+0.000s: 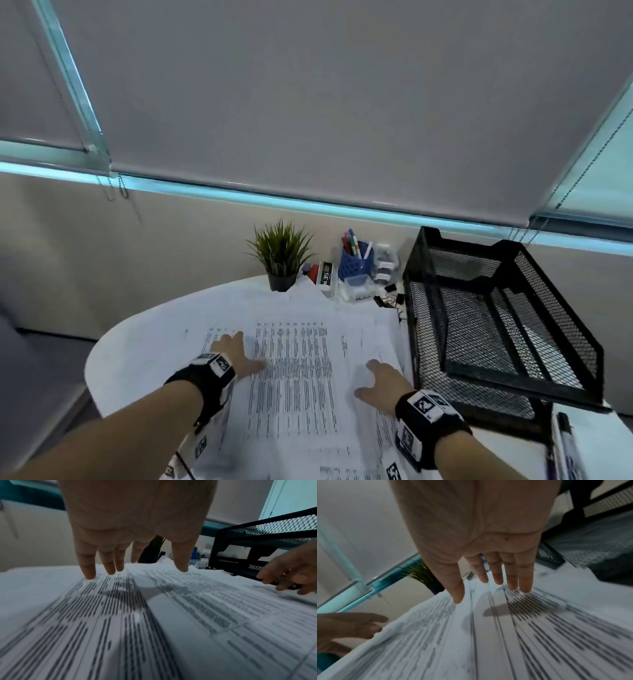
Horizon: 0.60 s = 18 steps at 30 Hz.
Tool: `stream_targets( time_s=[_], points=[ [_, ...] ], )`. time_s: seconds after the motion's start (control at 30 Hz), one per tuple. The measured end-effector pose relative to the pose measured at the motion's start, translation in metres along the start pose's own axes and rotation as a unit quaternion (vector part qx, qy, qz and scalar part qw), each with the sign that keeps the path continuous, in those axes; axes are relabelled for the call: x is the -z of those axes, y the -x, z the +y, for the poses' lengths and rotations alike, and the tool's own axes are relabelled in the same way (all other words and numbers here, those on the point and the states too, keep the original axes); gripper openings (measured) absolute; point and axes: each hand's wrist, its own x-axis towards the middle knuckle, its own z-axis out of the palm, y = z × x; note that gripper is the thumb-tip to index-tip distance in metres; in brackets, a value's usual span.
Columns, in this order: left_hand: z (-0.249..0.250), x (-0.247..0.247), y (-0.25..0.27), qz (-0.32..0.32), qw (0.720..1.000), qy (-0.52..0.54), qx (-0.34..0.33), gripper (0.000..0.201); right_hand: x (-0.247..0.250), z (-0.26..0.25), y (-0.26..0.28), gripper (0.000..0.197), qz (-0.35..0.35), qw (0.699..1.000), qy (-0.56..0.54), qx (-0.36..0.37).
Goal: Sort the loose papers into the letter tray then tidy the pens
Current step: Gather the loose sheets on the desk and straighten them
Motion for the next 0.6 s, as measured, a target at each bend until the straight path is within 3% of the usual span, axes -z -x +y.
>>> stream_targets(
  time_s=[0.2, 0.43, 0.53, 0.6],
  points=[
    [-0.013, -0.019, -0.001, 0.009, 1.0, 0.005, 0.009, 0.101, -0.015, 0.006, -0.006, 0.087, -0.001, 0.992, -0.104, -0.072],
    [-0.013, -0.036, 0.003, 0.032, 0.999, 0.014, 0.003, 0.112, -0.017, 0.009, -0.009, 0.04, 0.011, 0.988, -0.125, -0.094],
    [-0.012, -0.036, 0.003, 0.048, 0.998, 0.038, -0.009, 0.104, -0.019, 0.008, -0.011, 0.064, 0.017, 0.988, -0.111, -0.103],
    [-0.011, -0.039, 0.004, 0.058, 0.997, 0.048, -0.014, 0.099, -0.021, 0.006, -0.01, 0.07, 0.025, 0.988, -0.119, -0.1]
  ],
)
